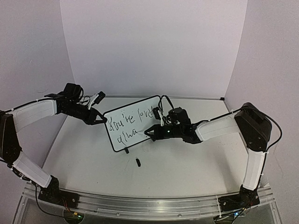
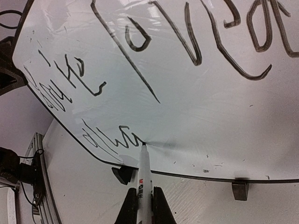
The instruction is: Write a sentence on the whiteboard
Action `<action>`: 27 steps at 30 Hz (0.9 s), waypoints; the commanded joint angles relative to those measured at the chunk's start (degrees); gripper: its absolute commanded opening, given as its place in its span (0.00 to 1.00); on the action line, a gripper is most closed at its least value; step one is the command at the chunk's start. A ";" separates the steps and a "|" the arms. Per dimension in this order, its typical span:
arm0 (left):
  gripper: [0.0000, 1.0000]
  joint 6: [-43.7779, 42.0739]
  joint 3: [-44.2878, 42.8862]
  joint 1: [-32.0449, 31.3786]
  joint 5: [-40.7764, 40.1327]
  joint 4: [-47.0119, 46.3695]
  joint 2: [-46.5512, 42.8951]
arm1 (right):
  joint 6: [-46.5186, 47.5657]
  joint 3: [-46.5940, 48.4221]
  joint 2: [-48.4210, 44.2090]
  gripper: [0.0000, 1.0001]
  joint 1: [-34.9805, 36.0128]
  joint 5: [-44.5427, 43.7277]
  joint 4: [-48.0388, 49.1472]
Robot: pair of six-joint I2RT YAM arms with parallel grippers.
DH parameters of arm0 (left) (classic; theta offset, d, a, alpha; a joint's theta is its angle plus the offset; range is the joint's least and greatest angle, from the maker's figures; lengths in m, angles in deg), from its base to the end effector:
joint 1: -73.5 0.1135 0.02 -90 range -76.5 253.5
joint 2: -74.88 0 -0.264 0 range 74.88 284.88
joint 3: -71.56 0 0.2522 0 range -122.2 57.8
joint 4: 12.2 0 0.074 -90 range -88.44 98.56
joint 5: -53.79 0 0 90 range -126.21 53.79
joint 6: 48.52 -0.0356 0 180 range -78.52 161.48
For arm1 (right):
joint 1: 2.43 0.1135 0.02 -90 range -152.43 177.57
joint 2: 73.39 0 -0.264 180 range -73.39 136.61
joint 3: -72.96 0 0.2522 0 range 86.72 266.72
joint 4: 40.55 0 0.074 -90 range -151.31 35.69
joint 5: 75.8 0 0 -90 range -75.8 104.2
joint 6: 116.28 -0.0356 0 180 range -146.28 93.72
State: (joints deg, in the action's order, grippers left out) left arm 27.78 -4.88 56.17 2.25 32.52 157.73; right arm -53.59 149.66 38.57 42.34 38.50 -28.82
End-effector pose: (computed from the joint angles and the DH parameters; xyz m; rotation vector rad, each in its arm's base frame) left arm 0.2814 -0.1110 0.2680 0.9106 2.1950 -0.8487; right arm 0.2895 0.3078 0.1703 -0.6229 2.0684 1.1970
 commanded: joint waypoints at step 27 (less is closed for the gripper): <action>0.00 -1.48 -1.05 -0.35 -4.27 1.39 1.17 | -0.45 1.86 -2.08 0.00 -0.21 -1.40 2.36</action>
State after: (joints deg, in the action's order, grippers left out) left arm 27.78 -4.88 56.17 2.25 32.52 157.73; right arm -53.81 148.96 34.65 42.34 37.27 -28.00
